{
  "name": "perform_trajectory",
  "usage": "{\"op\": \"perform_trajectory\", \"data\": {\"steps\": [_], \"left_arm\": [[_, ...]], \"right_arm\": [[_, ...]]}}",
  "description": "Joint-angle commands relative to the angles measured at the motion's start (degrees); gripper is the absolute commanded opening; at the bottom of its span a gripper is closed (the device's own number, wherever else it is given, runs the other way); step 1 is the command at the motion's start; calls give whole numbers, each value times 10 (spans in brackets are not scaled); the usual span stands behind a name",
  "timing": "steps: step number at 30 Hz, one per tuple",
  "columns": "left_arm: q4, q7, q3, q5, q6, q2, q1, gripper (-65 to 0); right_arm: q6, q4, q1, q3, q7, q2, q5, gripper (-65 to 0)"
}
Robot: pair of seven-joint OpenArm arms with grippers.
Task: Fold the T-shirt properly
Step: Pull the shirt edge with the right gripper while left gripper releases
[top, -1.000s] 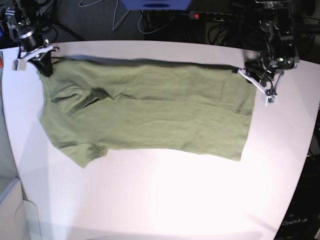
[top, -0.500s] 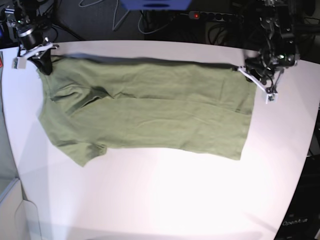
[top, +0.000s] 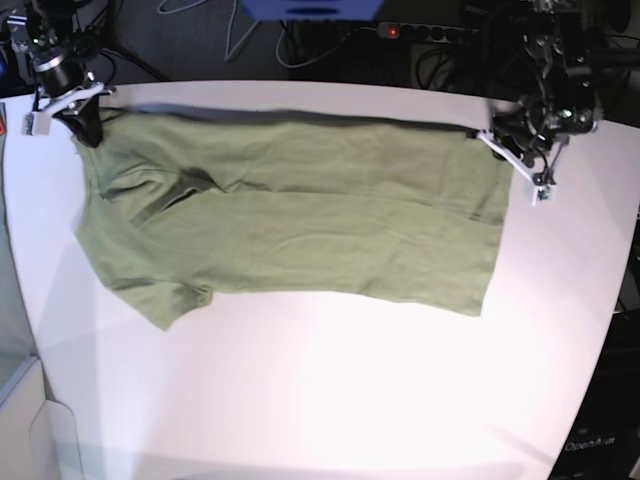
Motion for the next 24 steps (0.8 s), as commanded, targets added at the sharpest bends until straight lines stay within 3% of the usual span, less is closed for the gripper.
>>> {"op": "perform_trajectory", "data": {"steps": [1,21,24], "left_arm": [[-8,76,3,22,5,1,19,-617],[4,33,3,26,5,1,4,-617],[6,33,2,26,5,1,0,-617]], "right_arm": [[-23,-9,-17,-3,-75,7,-25,-647],[-22,-1,-18,-7,60,4,-24,-647],[2,-1,-25,-4,77,4,-24,-647]]}}
